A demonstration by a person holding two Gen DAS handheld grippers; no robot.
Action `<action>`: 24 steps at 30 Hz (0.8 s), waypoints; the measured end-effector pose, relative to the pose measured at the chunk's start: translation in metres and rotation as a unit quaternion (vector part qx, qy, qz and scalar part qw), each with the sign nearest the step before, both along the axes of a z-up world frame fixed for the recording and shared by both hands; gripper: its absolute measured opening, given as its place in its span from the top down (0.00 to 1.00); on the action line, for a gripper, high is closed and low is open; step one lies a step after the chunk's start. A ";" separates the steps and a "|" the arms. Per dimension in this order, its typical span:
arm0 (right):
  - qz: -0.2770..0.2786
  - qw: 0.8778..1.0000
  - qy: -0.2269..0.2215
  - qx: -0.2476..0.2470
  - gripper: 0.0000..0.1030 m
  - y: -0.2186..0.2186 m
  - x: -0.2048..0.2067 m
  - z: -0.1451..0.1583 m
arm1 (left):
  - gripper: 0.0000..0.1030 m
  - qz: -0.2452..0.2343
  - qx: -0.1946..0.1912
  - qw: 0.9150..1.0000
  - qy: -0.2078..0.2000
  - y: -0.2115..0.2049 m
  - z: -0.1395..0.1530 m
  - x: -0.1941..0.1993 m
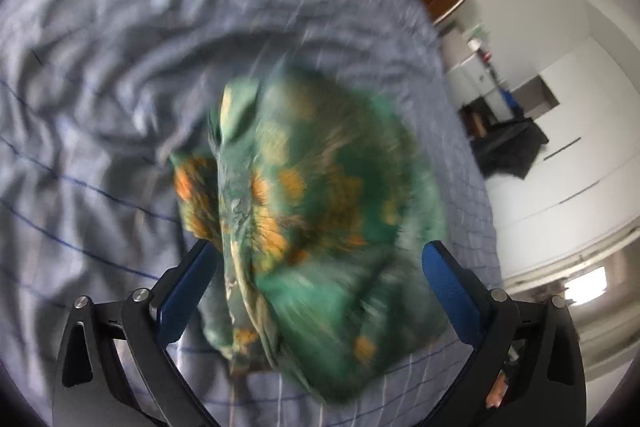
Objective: Fold large clothes
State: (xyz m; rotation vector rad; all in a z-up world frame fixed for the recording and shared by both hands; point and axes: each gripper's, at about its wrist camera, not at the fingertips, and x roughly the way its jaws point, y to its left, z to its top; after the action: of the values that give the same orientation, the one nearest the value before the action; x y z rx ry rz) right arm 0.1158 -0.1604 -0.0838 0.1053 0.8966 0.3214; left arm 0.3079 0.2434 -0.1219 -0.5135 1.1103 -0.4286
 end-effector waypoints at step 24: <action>0.068 0.911 0.191 0.358 0.11 0.024 0.180 -0.132 | 0.00 -0.022 -0.164 0.981 0.103 0.023 -0.130 0.050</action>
State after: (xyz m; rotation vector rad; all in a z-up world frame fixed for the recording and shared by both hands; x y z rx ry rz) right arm 0.2961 -0.1363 -0.2161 0.8123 1.1387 0.7723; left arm 0.3582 0.2660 -0.2518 -0.8380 1.2582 -0.6135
